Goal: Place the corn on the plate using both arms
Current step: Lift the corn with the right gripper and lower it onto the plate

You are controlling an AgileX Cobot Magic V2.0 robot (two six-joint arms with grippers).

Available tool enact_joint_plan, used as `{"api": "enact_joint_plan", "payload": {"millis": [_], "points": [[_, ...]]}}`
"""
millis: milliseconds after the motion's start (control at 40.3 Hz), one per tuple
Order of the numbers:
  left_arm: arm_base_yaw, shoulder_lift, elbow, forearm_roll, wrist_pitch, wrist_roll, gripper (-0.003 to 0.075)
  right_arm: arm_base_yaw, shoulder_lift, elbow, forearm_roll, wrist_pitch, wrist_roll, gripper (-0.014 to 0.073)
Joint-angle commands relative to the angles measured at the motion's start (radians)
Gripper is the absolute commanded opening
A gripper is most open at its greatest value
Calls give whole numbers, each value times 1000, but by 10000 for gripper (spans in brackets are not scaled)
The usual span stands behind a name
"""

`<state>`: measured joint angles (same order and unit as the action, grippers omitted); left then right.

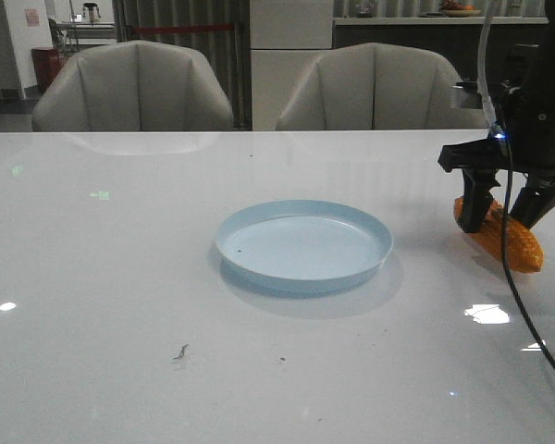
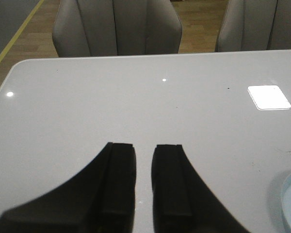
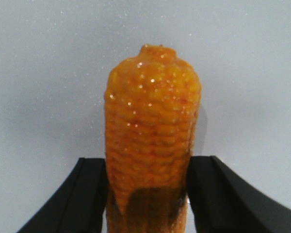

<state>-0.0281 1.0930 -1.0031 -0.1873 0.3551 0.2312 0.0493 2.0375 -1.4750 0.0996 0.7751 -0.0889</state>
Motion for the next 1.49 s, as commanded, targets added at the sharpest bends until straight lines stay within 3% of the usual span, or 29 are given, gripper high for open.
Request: {"api": "enact_joint_plan", "payload": {"millis": [0,273,546,819,1092,1464], "points": [[2,-26,-29,-14,-92,-4,209,-3,-40,-29,-11,-38,-39,307],[2,-26,-29,-16,-99,-4,209,34,-40,-226,-11,51,-99,303],[2,-26,-29,-16,-114,-4,209,202,-40,-457,-10,122,-112,303],[2,-26,-29,-16,-116,-4,209,405,-4,-470,-10,120,-112,303],[2,-26,-29,-16,-116,-4,209,449,115,-470,-14,154,-112,305],[2,-26,-29,-16,-87,-4,209,449,184,-470,-20,148,-112,492]]}}
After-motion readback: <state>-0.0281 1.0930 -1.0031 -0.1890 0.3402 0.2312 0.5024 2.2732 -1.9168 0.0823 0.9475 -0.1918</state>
